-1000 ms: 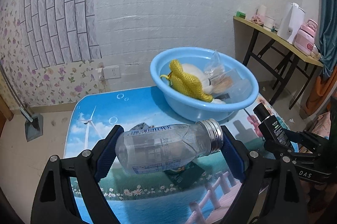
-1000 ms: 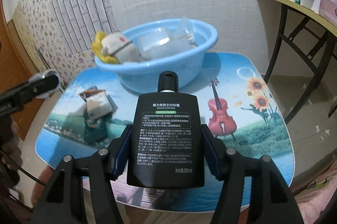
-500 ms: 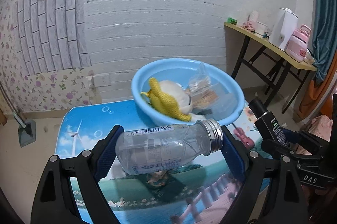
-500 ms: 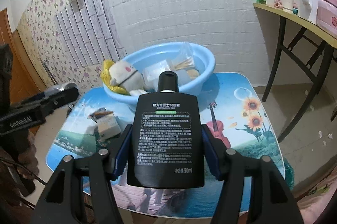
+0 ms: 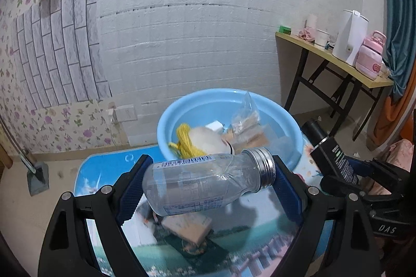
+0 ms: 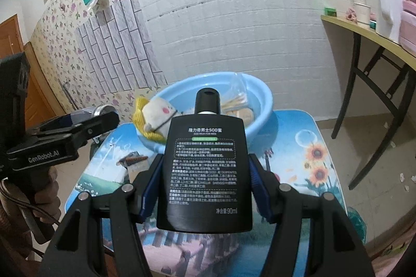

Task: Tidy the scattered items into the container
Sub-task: 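Lift both bottles and carry them over the basin, then lower both bottles into the basin and open both tools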

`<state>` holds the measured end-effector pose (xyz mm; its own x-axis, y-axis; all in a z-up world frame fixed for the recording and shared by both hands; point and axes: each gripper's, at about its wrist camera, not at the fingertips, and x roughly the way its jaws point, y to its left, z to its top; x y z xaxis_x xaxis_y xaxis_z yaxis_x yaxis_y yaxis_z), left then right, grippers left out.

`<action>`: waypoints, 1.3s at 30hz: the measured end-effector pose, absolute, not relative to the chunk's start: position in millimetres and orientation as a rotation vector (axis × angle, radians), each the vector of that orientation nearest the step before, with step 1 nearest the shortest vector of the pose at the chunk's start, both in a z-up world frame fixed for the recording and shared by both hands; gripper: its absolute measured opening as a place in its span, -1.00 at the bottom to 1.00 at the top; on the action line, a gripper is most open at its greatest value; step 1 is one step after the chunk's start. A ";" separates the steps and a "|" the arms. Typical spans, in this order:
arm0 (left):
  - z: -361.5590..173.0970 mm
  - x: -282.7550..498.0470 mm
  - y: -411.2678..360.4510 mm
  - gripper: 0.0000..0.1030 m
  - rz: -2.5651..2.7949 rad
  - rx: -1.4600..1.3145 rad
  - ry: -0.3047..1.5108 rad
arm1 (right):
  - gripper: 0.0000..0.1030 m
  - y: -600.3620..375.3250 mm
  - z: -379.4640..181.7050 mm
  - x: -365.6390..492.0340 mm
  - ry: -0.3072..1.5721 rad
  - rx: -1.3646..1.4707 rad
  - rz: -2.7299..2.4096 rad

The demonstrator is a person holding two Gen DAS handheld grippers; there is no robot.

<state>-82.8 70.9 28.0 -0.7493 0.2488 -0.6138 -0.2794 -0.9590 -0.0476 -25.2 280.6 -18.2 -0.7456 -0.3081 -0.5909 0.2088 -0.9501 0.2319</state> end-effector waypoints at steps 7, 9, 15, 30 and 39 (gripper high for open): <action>35.6 -120.9 81.3 0.73 2.699 -0.902 0.095 | 0.19 275.8 -20.3 -65.5 -0.198 0.950 -2.665; 35.0 -135.8 87.5 0.73 2.677 -0.906 0.117 | 0.19 275.1 -19.7 -77.9 -0.195 0.949 -2.664; 26.8 -168.1 109.7 0.73 2.653 -0.880 0.257 | 0.19 277.6 -25.0 -116.5 -0.210 0.966 -2.654; -9.3 -181.2 92.5 0.85 2.586 -1.080 0.128 | 0.55 274.1 -52.3 -149.9 -0.149 1.092 -2.619; -17.6 -130.9 63.5 0.85 2.593 -1.118 0.086 | 0.55 284.9 -43.4 -106.3 -0.171 1.105 -2.660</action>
